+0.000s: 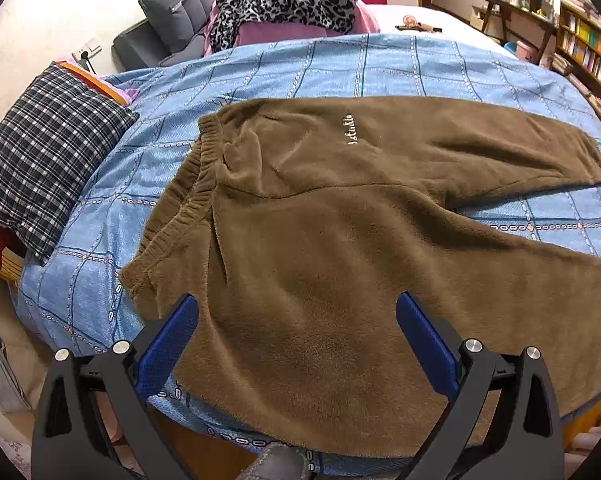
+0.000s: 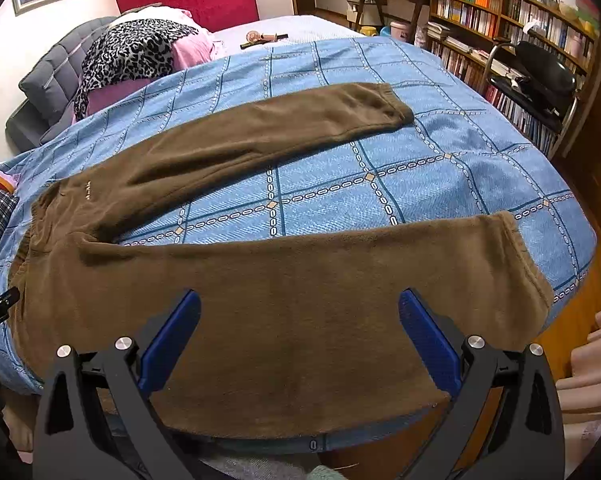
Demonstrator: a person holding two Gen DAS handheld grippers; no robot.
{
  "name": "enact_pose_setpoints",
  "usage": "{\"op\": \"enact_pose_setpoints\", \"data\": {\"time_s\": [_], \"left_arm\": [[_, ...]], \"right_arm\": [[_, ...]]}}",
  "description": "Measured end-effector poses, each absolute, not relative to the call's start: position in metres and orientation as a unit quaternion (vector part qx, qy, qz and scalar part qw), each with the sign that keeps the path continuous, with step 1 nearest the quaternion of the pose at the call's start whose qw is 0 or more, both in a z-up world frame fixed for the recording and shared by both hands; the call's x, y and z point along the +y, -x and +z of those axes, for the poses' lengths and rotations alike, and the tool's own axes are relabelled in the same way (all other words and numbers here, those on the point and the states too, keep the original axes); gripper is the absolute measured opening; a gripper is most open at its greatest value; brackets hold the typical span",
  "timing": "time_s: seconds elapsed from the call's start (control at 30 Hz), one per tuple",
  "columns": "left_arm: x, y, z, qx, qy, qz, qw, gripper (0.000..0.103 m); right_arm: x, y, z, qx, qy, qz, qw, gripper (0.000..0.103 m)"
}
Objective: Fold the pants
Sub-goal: 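Move both grippers toward the brown sweatpants waistband and leg cuffs, then grasp the waistband with the left gripper while the right gripper approaches the leg cuff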
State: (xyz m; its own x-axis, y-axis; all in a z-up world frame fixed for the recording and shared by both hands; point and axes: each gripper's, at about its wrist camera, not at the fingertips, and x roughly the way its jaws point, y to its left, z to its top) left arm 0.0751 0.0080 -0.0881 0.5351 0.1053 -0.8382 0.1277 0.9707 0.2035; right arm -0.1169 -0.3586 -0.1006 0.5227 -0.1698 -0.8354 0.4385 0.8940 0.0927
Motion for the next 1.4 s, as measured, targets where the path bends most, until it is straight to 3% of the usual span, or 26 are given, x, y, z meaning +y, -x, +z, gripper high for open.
{"op": "enact_pose_setpoints", "data": {"time_s": [0.63,1.4], "left_arm": [[0.004,-0.115,-0.119,0.517,-0.132,0.003,0.846,0.098],[-0.006,-0.185,-0.112,0.506,-0.145,0.007,0.850,0.098]], "right_arm": [[-0.376,0.069,-0.121,0.490,-0.134,-0.194,0.839,0.100],[-0.398,0.009,-0.119,0.495,-0.133,-0.196,0.836,0.100]]}}
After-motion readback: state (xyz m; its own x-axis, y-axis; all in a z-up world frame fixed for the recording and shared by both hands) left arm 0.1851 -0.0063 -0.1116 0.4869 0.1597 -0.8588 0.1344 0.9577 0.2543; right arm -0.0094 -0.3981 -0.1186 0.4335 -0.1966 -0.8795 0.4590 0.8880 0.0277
